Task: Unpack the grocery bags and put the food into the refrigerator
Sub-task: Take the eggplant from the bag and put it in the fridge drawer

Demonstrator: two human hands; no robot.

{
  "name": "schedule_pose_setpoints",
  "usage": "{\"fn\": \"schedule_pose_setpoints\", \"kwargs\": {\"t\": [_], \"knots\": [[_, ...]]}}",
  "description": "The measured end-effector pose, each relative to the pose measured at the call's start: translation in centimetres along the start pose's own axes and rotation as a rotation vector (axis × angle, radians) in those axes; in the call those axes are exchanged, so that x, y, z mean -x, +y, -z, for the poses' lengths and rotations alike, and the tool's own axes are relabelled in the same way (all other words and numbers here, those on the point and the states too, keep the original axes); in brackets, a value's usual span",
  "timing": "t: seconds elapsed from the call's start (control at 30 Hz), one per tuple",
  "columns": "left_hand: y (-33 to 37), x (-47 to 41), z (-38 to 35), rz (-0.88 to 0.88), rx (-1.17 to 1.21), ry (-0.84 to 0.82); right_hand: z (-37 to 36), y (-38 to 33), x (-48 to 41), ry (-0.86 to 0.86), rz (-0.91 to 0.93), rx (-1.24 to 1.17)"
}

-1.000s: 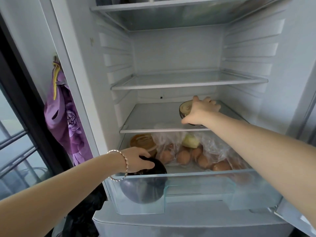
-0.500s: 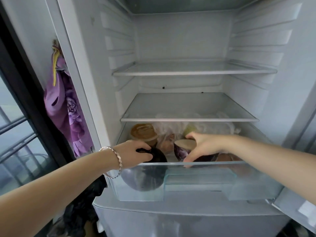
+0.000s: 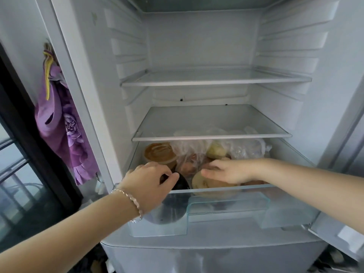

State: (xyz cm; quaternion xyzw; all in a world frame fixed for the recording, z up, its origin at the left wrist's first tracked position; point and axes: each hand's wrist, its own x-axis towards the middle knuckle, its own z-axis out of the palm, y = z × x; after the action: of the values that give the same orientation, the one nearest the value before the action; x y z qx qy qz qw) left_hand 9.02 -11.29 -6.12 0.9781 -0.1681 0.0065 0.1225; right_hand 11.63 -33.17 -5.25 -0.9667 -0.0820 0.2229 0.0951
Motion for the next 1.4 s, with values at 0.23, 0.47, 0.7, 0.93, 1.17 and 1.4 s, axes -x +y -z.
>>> {"fn": "schedule_pose_setpoints", "kwargs": {"t": [0.23, 0.47, 0.7, 0.93, 1.17, 1.4], "knots": [[1.3, -0.7, -1.6, -0.369, -0.404, 0.251, 0.6, 1.5, 5.4, 0.055, 0.261, 0.205], [0.5, -3.5, -1.3, -0.358, -0.438, 0.259, 0.0, 3.9, 3.7, 0.529, 0.325, 0.433], [0.0, -9.0, -1.1, -0.062, -0.478, 0.191, 0.4, 5.2, -2.6, 0.89, 0.146, 0.494], [0.1, -13.2, -2.8, -0.089, -0.529, 0.389, 1.0, 4.0, -5.8, 0.938, -0.239, 0.232], [0.7, -13.8, -3.2, -0.115, -0.491, 0.305, 0.5, 3.0, -6.1, 0.947, -0.383, 0.112], [-1.3, -11.9, -2.5, -0.469, -0.315, 0.302, -1.4, -1.0, -5.2, 1.126, -0.316, 0.122]]}}
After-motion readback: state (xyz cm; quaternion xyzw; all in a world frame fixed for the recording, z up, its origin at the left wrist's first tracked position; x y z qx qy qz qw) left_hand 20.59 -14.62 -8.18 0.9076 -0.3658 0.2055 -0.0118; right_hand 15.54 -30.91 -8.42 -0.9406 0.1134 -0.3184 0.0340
